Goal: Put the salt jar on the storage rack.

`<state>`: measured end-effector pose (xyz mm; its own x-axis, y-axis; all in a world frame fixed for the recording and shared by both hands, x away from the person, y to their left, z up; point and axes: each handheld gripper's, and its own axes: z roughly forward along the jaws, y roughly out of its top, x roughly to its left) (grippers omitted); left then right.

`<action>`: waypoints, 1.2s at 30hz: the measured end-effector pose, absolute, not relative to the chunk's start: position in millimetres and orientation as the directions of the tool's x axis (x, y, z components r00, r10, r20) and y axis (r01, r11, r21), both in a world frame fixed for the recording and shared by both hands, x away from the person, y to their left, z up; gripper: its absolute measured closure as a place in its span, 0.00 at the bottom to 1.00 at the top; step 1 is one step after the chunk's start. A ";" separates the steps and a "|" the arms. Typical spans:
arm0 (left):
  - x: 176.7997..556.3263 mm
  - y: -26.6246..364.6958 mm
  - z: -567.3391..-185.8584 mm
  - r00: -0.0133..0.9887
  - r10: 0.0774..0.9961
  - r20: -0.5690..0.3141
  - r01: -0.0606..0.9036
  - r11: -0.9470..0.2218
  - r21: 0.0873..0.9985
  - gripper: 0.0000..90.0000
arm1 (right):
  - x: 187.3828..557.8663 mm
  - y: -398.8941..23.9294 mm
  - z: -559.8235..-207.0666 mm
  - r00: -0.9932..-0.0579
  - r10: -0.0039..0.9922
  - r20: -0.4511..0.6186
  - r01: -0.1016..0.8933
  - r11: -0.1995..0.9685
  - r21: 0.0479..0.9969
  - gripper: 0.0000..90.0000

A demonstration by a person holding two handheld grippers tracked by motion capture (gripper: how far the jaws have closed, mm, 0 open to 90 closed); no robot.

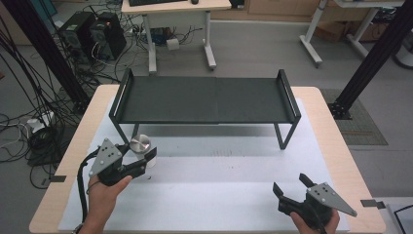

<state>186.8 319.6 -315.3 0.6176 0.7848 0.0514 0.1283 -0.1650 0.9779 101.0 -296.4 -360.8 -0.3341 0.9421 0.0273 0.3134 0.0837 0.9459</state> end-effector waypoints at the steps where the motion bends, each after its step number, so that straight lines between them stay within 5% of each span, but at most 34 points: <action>1: 186.8 319.6 -315.3 0.618 0.785 0.051 0.128 -0.165 0.978 0.47 | 101.0 -296.4 -360.8 -0.334 0.942 0.027 0.313 0.084 0.946 0.12; 14: 229.5 304.1 -251.9 0.653 0.756 0.047 0.114 -0.159 0.981 0.47 | 100.9 -297.5 -360.2 -0.339 0.940 0.029 0.310 0.083 0.947 0.12; 21: 258.6 299.0 -245.8 0.633 0.775 -0.005 0.127 -0.098 0.987 0.47 | 99.6 -299.8 -360.5 -0.334 0.942 0.032 0.312 0.079 0.947 0.12; 36: 319.5 264.8 -228.2 0.603 0.795 0.065 0.099 -0.155 0.983 0.47 | 101.5 -298.9 -359.2 -0.335 0.942 0.030 0.319 0.084 0.944 0.12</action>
<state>319.5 264.8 -228.2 0.6030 0.7951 0.0650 0.0985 -0.1551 0.9830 101.5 -298.9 -359.2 -0.3348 0.9418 0.0297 0.3189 0.0837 0.9441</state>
